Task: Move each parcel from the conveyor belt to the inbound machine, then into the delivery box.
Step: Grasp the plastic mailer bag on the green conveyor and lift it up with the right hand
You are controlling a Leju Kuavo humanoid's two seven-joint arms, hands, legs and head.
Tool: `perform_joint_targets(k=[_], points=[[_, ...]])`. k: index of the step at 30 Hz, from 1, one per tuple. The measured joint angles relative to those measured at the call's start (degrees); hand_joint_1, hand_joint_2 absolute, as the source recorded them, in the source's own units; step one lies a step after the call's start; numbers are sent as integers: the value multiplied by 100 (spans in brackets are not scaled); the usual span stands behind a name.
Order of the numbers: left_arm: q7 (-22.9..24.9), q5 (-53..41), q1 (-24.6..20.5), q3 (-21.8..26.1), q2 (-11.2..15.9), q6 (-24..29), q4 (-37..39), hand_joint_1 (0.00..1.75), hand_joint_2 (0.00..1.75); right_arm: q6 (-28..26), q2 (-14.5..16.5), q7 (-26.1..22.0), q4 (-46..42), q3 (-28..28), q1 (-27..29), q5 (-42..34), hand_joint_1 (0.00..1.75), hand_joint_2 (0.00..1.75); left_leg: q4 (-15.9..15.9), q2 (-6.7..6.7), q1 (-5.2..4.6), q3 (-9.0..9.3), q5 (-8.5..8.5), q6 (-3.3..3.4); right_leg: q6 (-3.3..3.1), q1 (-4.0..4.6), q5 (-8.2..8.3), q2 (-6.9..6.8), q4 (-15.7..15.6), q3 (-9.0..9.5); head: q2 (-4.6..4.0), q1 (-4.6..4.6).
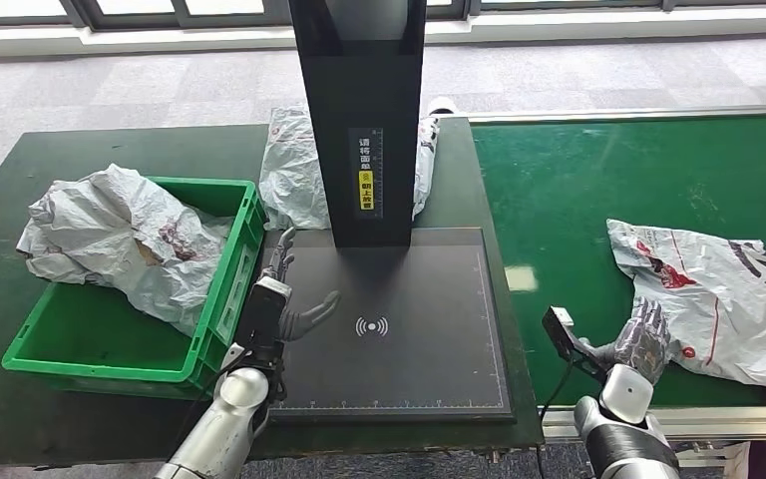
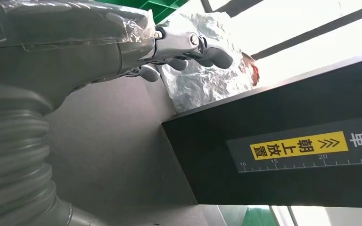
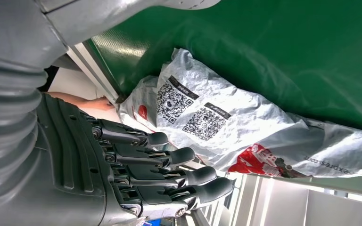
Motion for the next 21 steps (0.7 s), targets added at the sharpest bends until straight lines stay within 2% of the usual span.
perform_joint_targets(k=[21], points=[[-27, 92, 14, 0, 39, 9, -4, 0, 175, 98, -127, 240, 37, 0, 11, 0, 0, 175, 0, 1, 0, 1, 0, 0, 0, 0, 0, 1, 0, -1, -2, 0]])
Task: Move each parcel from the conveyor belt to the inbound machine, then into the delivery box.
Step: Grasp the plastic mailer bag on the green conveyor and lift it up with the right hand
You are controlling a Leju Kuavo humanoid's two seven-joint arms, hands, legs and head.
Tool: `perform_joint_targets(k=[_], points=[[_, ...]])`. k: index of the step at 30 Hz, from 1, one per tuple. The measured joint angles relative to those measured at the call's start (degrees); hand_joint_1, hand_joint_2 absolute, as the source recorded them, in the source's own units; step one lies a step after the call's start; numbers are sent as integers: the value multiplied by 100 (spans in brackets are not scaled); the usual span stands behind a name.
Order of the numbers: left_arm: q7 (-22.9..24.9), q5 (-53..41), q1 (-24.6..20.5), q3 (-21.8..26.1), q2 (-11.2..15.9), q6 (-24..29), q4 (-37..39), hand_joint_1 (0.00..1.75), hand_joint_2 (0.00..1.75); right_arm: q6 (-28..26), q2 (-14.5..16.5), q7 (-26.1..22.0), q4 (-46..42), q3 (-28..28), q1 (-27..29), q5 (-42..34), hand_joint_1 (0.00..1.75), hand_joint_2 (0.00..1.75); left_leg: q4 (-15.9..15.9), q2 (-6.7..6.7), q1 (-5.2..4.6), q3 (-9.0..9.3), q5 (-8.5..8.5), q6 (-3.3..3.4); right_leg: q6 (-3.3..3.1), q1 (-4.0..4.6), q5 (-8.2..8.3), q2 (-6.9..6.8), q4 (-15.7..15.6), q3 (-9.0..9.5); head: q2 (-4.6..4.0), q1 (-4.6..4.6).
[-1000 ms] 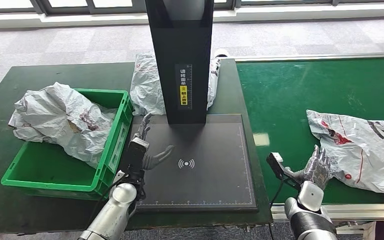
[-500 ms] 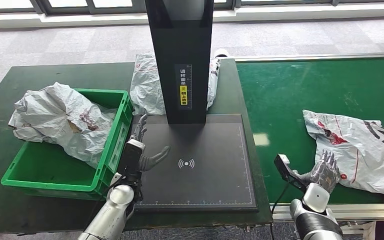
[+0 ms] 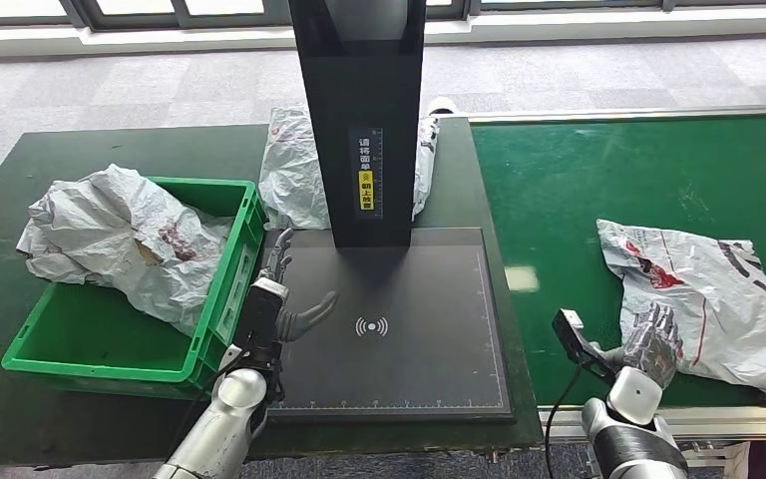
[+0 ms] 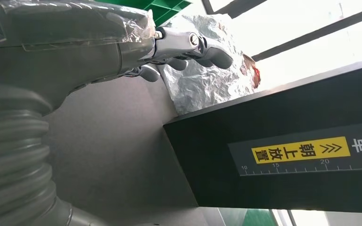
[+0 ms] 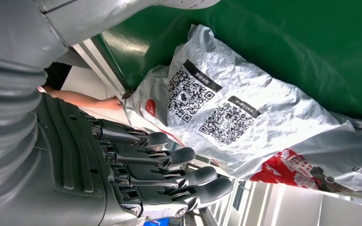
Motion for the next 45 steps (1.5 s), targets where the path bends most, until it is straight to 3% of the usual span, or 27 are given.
perform_joint_targets(k=[10, 20, 21, 24, 25, 30, 33, 42, 45], points=[[-11, 56, 0, 0, 13, -7, 1, 0, 175, 182, -49, 236, 0, 0, 20, 0, 0, 175, 0, 0, 0, 0, 0, 0, 0, 0, 0, 0, 0, 0, 2, 0], [-11, 92, -8, 0, 17, -57, 10, 0, 175, 808, -162, 416, 0, -51, 69, 0, 0, 175, 0, 2, 0, 3, 0, 0, 0, 0, 0, 3, -2, 1, 1, -1], [-11, 92, -9, 0, 18, -60, 14, 0, 175, 838, -170, 416, 0, -57, 67, 0, 19, 175, 1, 2, 0, 3, 0, 0, 0, 0, 0, 2, -2, 2, 0, 0], [-11, 92, -10, 0, 20, -66, 22, 0, 175, 927, -187, 396, 0, -67, 66, -5, 150, 175, 1, 1, 0, 4, 0, 1, 1, -1, 0, 0, -3, 4, 2, 0], [-11, 92, -12, 0, 20, -73, 27, 0, 175, 1000, -192, 358, 1, -73, 65, -16, 175, 175, 1, 1, 0, 4, 0, 1, 1, -1, 1, 0, -3, 4, 2, 0], [-28, 107, -70, 0, 28, -124, 96, 0, 175, 1506, -257, -27, 99, -243, 54, -168, 175, 175, 6, 0, 0, 5, 1, 2, 4, -1, 3, -1, -4, 8, 1, 0], [-57, 144, -109, 0, 39, -140, 147, 0, 175, 1540, -319, -170, 184, -404, 30, -246, 175, 175, 7, 0, 0, 5, 0, 3, 4, -1, 3, -2, -5, 10, 1, 0], [18, 155, -112, 0, 37, -133, 169, 0, 175, 922, -351, -137, 32, -584, 175, -24, 175, 175, 7, -3, 0, 3, 0, 4, 5, 1, 2, -2, -4, 8, 1, 0], [64, 131, -80, 1, 38, -47, 139, 0, 175, 500, -187, -619, -571, -585, 447, -58, 175, 175, 3, -3, 1, -7, -1, 3, 4, 2, 2, -4, 1, 6, 2, 1]])
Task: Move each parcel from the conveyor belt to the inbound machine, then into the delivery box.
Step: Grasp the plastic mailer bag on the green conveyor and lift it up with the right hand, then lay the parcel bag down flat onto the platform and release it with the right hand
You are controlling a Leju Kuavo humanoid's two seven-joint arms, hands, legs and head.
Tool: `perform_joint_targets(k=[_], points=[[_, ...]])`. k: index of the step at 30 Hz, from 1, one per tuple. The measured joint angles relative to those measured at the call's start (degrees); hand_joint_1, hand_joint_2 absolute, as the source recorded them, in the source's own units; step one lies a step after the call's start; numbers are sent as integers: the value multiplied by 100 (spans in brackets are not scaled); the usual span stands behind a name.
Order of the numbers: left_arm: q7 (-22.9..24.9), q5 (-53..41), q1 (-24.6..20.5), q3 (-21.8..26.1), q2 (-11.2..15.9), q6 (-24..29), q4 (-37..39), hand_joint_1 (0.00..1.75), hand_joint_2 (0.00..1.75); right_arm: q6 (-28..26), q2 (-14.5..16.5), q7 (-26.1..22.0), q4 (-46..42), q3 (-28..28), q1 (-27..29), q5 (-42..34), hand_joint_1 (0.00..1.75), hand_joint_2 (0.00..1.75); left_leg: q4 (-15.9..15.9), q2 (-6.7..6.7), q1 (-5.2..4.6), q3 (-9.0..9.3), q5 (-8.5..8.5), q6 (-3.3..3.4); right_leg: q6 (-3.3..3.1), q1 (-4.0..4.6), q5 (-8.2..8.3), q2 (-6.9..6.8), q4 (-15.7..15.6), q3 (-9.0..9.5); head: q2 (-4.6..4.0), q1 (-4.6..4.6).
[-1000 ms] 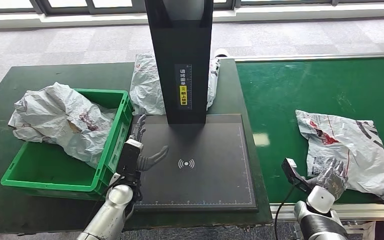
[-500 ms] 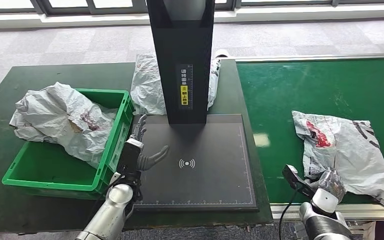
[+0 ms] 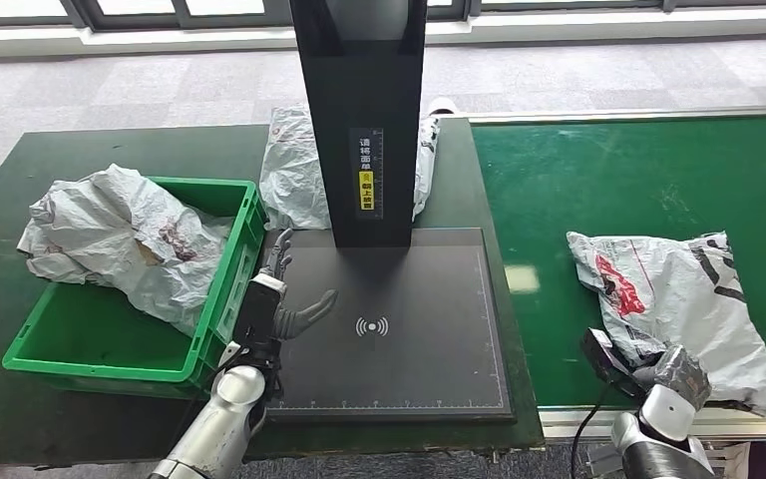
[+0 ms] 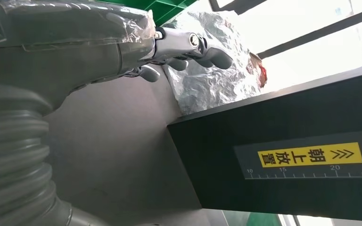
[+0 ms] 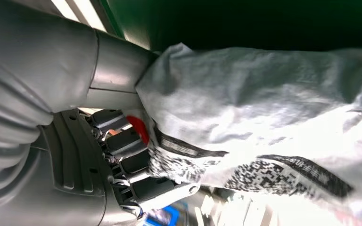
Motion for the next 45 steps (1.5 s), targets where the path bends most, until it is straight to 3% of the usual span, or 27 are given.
perform_joint_targets(k=[3, 6, 11, 14, 17, 23, 28, 32, 36, 38, 41, 45], points=[[52, -52, 113, 14, 2, 81, -128, 0, 175, -251, 442, -792, -1590, 149, 553, -254, 175, 175, -7, 8, 2, -4, -2, -4, -5, 2, -4, 4, 3, -8, -1, -1], [79, -90, 192, 54, 1, 100, -247, 0, 175, -184, 813, -924, -3054, 607, 1006, -409, 175, 175, -9, 9, 5, 6, 0, -8, -9, 6, -10, 6, 3, -16, -2, -3], [86, -151, 229, 117, -1, 94, -321, 0, 175, -277, 955, -880, -4075, 1070, 1310, -637, 175, 175, -9, -5, 7, 0, 6, -15, -10, 3, -14, -10, 7, -13, -1, -1], [70, -161, 232, 133, -1, 92, -333, 0, 175, -220, 998, -1471, -4393, 1279, 1434, -1171, 175, 175, -9, -3, 7, -2, 6, -14, -6, -6, -10, -7, 6, -13, -1, 0], [-7, -172, 182, 136, -11, 87, -307, 0, 175, 358, 1142, -2093, -4770, 1969, 1562, -1813, 175, 175, -9, 5, 6, -1, 5, -13, -6, -3, -9, 4, 6, -15, -1, -1], [-129, -170, -203, 102, -116, 48, -58, 0, 175, 1898, 1465, -1821, -4975, 3782, 1501, -2621, 175, 175, -10, 4, 11, 2, 13, -25, -9, 13, -10, 6, 7, -18, -2, -2], [-210, -73, -496, -19, -154, 34, 175, 0, 175, 2667, 1426, -1934, -4267, 4436, 1258, -3337, 175, 175, -9, 4, 13, 1, 13, -25, -11, 10, -6, 7, 7, -16, -1, 1], [-254, 31, -577, -81, -154, 87, 249, 0, 175, 2987, 1277, -2168, -3651, 4877, 1045, -3506, 155, 175, -7, 5, 10, 1, 12, -24, -11, 6, -5, 8, 5, -16, -1, 0], [-268, 78, -595, -116, -151, 131, 262, 0, 175, 3104, 1208, -2205, -3177, 5268, 740, -3514, 0, 175, -8, 6, 8, 4, 12, -24, -11, 8, -5, 10, 3, -16, -1, -1], [-311, 75, -584, -122, -145, 205, 250, 0, 175, 2970, 1199, -2085, -3012, 5361, 611, -3537, 0, 175, -8, 8, 8, 6, 12, -24, -12, 9, -5, 11, 4, -14, -1, -1], [-369, -21, -450, -123, -102, 420, 83, 0, 175, 2162, 1206, -1803, -2904, 5375, 478, -3603, 0, 175, -8, 9, 9, 8, 13, -24, -14, 9, -3, 11, 5, -13, -1, -1], [-137, -424, -98, -123, 14, 208, -235, 0, 175, 792, 1207, -2254, -3488, 5001, 527, -3926, 0, 175, -7, 8, 8, 7, 15, -24, -15, 9, -2, 9, 6, -15, -1, -2]])
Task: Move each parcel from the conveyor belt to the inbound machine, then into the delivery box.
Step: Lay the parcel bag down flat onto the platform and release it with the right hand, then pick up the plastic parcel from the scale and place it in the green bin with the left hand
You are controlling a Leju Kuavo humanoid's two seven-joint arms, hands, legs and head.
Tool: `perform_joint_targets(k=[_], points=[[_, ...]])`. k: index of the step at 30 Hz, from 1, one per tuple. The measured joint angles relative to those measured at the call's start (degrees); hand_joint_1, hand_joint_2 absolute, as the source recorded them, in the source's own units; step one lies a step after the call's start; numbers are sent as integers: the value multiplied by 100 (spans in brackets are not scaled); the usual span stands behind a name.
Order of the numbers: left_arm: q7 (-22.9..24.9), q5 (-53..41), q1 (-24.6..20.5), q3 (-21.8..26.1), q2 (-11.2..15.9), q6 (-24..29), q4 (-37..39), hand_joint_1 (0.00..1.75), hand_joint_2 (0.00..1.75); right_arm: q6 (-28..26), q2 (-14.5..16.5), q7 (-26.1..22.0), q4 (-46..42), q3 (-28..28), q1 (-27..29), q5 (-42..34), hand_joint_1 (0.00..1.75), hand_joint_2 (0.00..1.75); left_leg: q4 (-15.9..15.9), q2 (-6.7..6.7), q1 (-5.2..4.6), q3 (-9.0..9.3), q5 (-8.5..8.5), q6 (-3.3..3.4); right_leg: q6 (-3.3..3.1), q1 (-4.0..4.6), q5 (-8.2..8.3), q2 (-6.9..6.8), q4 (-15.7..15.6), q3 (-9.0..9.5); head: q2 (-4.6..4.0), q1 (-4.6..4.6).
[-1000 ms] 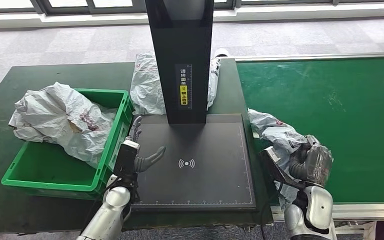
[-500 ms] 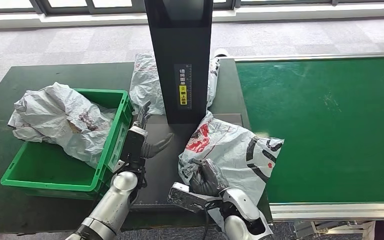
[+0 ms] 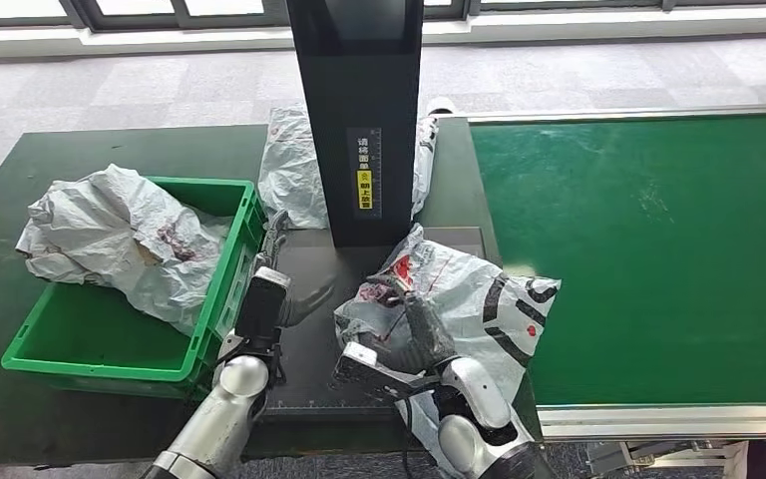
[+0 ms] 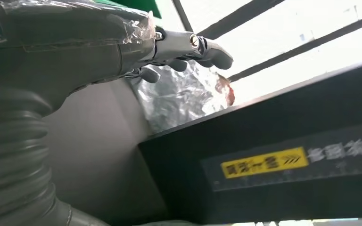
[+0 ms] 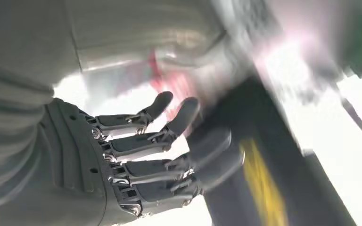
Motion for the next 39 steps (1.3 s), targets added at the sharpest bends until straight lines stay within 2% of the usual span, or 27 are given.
perform_joint_targets(k=[8, 13, 17, 19, 22, 26, 32, 37, 39], points=[[-38, -418, 177, 0, 57, -484, -90, 0, 175, -940, 59, -1128, -1095, -926, 308, -1123, 0, 175, 0, -3, -2, -2, -3, 2, 1, -2, 0, -1, -4, 1, 0, 1], [-88, -794, 150, -107, 76, -916, 14, 0, 175, -1221, 178, -1583, -1405, -1385, 460, -1768, 0, 175, 0, -1, -2, -1, -3, 2, 1, -2, 0, 0, -5, 1, 0, 1], [-59, -1710, -12, -455, 117, -1612, 456, 0, 175, -1292, 361, -1922, -1563, -1839, 531, -2288, 0, 175, 0, -3, -2, 0, -2, 2, 1, -2, 0, -1, -4, 1, 0, 1], [-14, -2306, -150, -737, 147, -1977, 835, 0, 175, -1207, 435, -1970, -1594, -2096, 546, -2385, 0, 175, 0, -1, -2, 1, -2, 2, 0, -2, 0, 0, -4, 2, 0, 1], [-75, -2839, -339, -1102, 160, -2197, 1398, 0, 175, -1002, 511, -1927, -1604, -2369, 610, -2364, 0, 175, 0, 1, -2, 3, -2, 2, 0, -2, 1, 0, -4, 4, -1, -1], [-205, -3097, -604, -1396, 162, -2342, 1867, 175, 175, -872, 570, -1934, -1617, -2533, 750, -2322, 0, 175, -1, -19, -2, 6, -2, 2, 2, -2, -2, -21, -4, 17, 0, 0], [120, -3472, -883, -1634, 175, -2233, 2192, 175, 175, -850, 610, -1928, -1728, -2631, 928, -2314, 0, 175, -2, -28, -2, 26, -9, 10, 11, -8, -12, -30, -6, 51, 0, 2], [428, -3634, -844, -1592, 150, -1253, 2074, 175, 175, -811, 645, -1855, -1983, -2705, 1207, -2303, 0, 175, -1, -8, -2, 51, -16, 16, 12, -9, -11, -14, -7, 62, 0, 1], [517, -3690, -790, -1536, 147, -1137, 1930, 175, 175, -796, 664, -1827, -2100, -2737, 1316, -2294, 0, 175, -1, -3, -2, 51, -16, 15, 11, -8, -10, -9, -7, 60, 1, 1]])
